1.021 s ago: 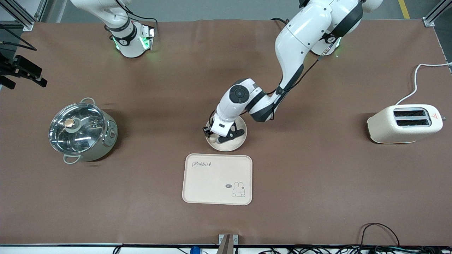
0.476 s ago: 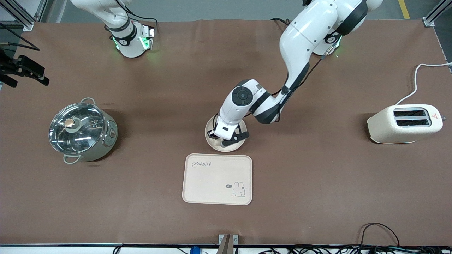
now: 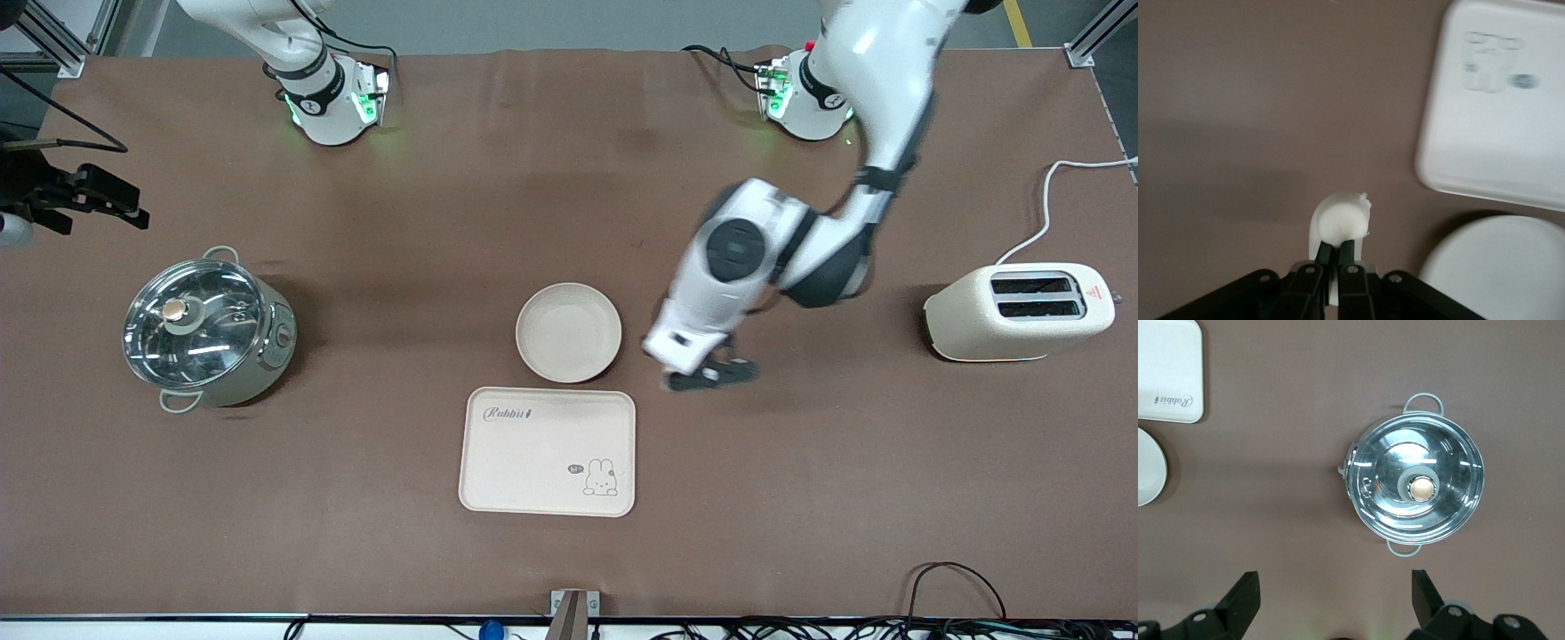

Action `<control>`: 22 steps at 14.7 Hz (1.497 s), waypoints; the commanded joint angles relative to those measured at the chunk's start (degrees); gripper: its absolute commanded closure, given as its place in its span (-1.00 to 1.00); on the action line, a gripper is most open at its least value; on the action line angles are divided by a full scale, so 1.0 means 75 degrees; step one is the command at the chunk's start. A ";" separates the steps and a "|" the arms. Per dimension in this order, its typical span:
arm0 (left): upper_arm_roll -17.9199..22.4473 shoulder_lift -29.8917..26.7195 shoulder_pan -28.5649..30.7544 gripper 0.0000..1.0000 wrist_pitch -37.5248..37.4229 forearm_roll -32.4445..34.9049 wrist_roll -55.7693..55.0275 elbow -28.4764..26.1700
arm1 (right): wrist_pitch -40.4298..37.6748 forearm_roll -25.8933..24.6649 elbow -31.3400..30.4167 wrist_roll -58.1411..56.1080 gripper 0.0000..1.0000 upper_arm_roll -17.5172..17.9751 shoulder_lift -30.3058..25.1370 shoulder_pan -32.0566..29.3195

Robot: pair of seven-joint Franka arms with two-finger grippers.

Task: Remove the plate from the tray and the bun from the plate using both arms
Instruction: 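Carry the bun toward the toaster with the left gripper, then lower the bun onto the table and open the left gripper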

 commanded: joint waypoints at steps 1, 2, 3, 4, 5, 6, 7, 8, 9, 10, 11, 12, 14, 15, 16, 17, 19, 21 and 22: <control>-0.0140 -0.0281 0.1217 0.99 0.0293 0.0082 0.1735 -0.0878 | -0.0031 -0.0156 0.0238 0.0023 -1.00 0.0021 -0.0077 0.0073; -0.0140 -0.0245 0.1510 0.98 0.0584 0.0070 0.2124 -0.1100 | -0.0066 -0.0167 0.0366 0.0011 -1.00 0.0021 -0.0077 0.0096; -0.0140 -0.0245 0.1687 0.97 0.1120 0.0082 0.2313 -0.1531 | -0.0067 -0.0167 0.0426 0.0034 -1.00 0.0021 -0.0077 0.0085; -0.0129 -0.0222 0.1724 0.93 0.1729 0.0082 0.2350 -0.1941 | -0.0067 -0.0167 0.0484 0.0058 -1.00 0.0009 -0.0077 0.0015; -0.0117 -0.0129 0.1747 0.78 0.2292 0.0082 0.2385 -0.2259 | -0.0067 -0.0086 0.0485 0.0058 -1.00 -0.0014 -0.0077 -0.0009; -0.0105 0.0000 0.1864 0.48 0.2588 0.0093 0.2420 -0.2355 | -0.0090 -0.0062 0.0485 -0.0011 -1.00 -0.0084 -0.0077 -0.0067; -0.0105 0.0152 0.1992 0.13 0.2614 0.0093 0.2421 -0.2321 | -0.0090 -0.0062 0.0497 -0.0024 -1.00 -0.0085 -0.0077 -0.0102; -0.0105 0.0188 0.2029 -0.43 0.2626 0.0105 0.2432 -0.2297 | -0.0090 -0.0062 0.0497 -0.0035 -1.00 -0.0085 -0.0089 -0.0103; -0.0105 0.0189 0.2087 -0.99 0.2614 0.0140 0.2467 -0.2286 | -0.0078 -0.0062 0.0497 -0.0024 -1.00 -0.0085 -0.0089 -0.0103; -0.0105 0.0154 0.2076 -1.00 0.2603 0.0210 0.2595 -0.2204 | -0.0078 -0.0062 0.0485 -0.0012 -1.00 -0.0085 -0.0089 -0.0103; -0.0105 0.0119 0.2064 -1.00 0.2510 0.0199 0.2550 -0.1960 | -0.0067 -0.0050 0.0497 -0.0012 -1.00 -0.0085 -0.0089 -0.0103; -0.0105 0.0083 0.2064 -1.00 0.2207 0.0222 0.2631 -0.1760 | -0.0078 -0.0039 0.0485 -0.0012 -1.00 -0.0085 -0.0089 -0.0103; -0.0105 0.0095 0.2076 -1.00 0.1132 0.0316 0.2841 -0.0872 | -0.0078 -0.0038 0.0497 0.0000 -1.00 -0.0073 -0.0089 -0.0056; -0.0117 0.0095 0.2087 -1.00 0.0708 0.0316 0.2866 -0.0543 | -0.0078 -0.0038 0.0497 -0.0012 -1.00 -0.0073 -0.0089 -0.0056; -0.0128 0.0072 0.2088 -1.00 0.0437 0.0316 0.2866 -0.0342 | -0.0078 -0.0050 0.0497 -0.0012 -1.00 -0.0073 -0.0089 -0.0056; -0.0128 -0.0010 0.2099 -1.00 0.0295 0.0305 0.2866 -0.0236 | -0.0090 -0.0050 0.0497 -0.0012 -1.00 -0.0073 -0.0100 -0.0091; -0.0140 -0.0407 0.2111 -1.00 0.0061 0.0235 0.2866 -0.0176 | -0.0090 -0.0050 0.0497 -0.0024 -1.00 -0.0096 -0.0112 -0.0103; -0.0140 -0.1086 0.2123 -1.00 -0.0570 0.0176 0.2889 -0.0071 | -0.0090 -0.0039 0.0613 -0.0035 -1.00 -0.0096 -0.0100 -0.0103; -0.0152 -0.1530 0.2123 -1.00 -0.1003 0.0176 0.2924 -0.0036 | -0.0090 -0.0038 0.0637 -0.0047 -1.00 -0.0085 -0.0100 -0.0091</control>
